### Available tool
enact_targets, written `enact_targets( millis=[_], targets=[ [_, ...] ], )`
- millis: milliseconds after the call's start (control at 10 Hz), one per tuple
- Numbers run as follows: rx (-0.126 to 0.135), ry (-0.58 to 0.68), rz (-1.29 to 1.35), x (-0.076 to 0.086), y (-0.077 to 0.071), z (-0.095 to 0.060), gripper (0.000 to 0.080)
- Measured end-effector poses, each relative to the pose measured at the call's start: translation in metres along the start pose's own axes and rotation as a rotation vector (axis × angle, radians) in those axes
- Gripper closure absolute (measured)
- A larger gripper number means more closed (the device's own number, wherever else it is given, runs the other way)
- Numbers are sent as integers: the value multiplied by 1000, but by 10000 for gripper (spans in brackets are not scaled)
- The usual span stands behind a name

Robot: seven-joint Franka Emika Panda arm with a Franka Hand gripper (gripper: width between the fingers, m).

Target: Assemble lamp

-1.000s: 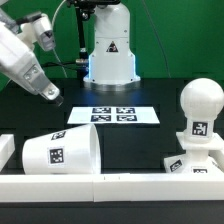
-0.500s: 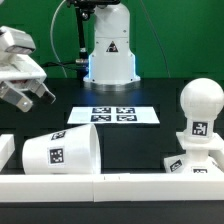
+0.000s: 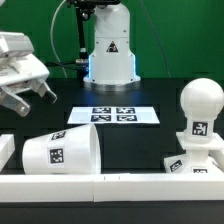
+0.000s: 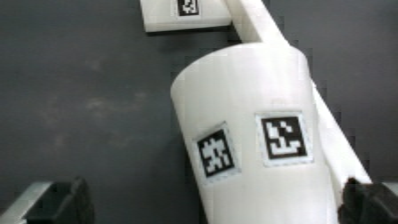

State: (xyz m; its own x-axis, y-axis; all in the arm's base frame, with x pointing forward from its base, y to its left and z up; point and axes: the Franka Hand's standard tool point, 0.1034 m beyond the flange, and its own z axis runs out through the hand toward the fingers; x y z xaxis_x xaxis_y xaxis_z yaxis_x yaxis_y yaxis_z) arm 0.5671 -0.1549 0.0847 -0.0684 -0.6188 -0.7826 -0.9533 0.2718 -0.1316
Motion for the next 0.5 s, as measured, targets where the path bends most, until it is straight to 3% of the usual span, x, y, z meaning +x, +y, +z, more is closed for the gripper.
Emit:
enact_targets(
  millis=[500],
  targets=[
    [-5, 16, 29, 24, 6, 7, 100]
  ],
)
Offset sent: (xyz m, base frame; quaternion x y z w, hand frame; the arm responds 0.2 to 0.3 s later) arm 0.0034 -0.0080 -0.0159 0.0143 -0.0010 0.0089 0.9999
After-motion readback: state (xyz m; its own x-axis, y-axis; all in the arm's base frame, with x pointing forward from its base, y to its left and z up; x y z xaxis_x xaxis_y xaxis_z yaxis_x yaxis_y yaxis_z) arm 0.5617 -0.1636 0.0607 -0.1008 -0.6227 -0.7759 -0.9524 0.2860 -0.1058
